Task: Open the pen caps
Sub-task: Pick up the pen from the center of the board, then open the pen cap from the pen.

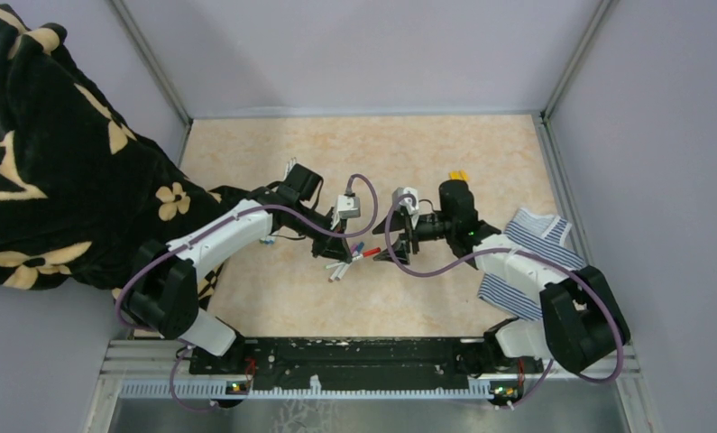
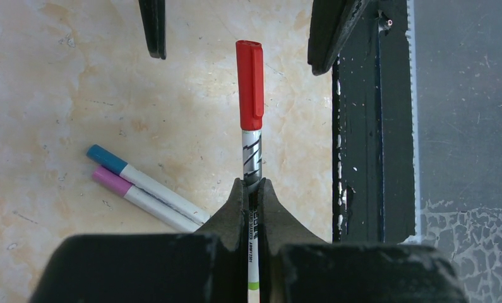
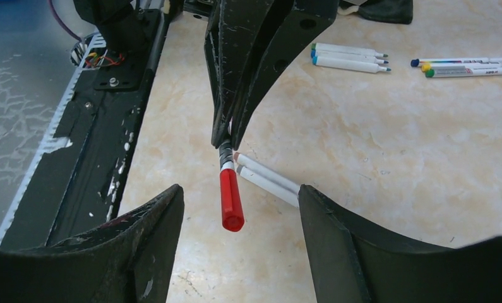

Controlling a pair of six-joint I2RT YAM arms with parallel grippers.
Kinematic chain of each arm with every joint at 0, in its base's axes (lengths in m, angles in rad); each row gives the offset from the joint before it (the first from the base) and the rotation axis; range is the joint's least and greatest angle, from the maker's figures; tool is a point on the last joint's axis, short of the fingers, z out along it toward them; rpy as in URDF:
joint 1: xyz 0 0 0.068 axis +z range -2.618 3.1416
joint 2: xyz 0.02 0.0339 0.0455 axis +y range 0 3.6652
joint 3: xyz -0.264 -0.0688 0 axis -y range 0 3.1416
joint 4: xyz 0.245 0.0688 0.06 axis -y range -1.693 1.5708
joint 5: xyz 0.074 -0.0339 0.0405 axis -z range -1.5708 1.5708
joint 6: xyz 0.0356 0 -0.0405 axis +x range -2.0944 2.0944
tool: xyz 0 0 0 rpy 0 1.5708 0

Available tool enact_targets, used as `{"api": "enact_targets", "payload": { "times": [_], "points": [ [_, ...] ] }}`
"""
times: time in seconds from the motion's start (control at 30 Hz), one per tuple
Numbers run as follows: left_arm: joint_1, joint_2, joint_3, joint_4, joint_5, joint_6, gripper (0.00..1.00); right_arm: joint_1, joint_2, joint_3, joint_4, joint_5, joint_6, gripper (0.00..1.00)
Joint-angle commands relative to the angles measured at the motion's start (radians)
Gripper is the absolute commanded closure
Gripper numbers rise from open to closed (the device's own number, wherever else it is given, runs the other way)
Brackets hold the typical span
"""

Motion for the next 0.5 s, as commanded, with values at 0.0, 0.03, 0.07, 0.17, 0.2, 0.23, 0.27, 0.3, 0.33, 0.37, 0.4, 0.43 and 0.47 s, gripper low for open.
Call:
{"api": "enact_targets", "payload": {
  "times": [0.0,0.03,0.07,0.17,0.2,0.23,0.27,0.3,0.33,0.37,0.4,0.43,0.47],
  "points": [
    [0.004,0.008,0.024,-0.009,0.04,0.021,1.0,0.022,0.016,0.009,0.068,0.022,0.009,0.35],
    [0.004,0.006,0.023,-0.008,0.041,0.02,1.0,0.025,0.022,0.009,0.067,0.021,0.008,0.35],
    [0.004,0.006,0.022,-0.006,0.041,0.019,1.0,0.03,0.026,0.009,0.066,0.023,0.005,0.36],
    [0.004,0.006,0.02,-0.005,0.041,0.017,1.0,0.046,0.039,0.01,0.056,0.031,-0.009,0.39],
    [0.004,0.005,0.02,-0.003,0.039,0.015,1.0,0.051,0.044,0.012,0.051,0.035,-0.013,0.39],
    [0.004,0.003,0.018,0.001,0.036,0.013,1.0,0.056,0.048,0.014,0.048,0.037,-0.016,0.4],
    [0.004,0.001,0.016,0.005,0.033,0.009,1.0,0.059,0.051,0.017,0.044,0.039,-0.018,0.41],
    [0.004,-0.001,0.014,0.008,0.031,0.007,1.0,0.064,0.055,0.018,0.044,0.041,-0.018,0.43],
    [0.004,-0.003,0.013,0.01,0.031,0.005,1.0,0.067,0.058,0.019,0.042,0.043,-0.021,0.44],
    [0.004,-0.003,0.011,0.012,0.031,0.004,1.0,0.071,0.061,0.02,0.037,0.046,-0.025,0.46],
    [0.004,-0.003,0.01,0.013,0.03,0.003,1.0,0.075,0.064,0.022,0.03,0.048,-0.033,0.48],
    [0.004,-0.003,0.011,0.013,0.031,0.003,1.0,0.079,0.068,0.025,0.022,0.048,-0.039,0.5],
    [0.004,-0.002,0.01,0.012,0.031,0.003,1.0,0.084,0.073,0.028,0.014,0.051,-0.046,0.51]
  ]
}}
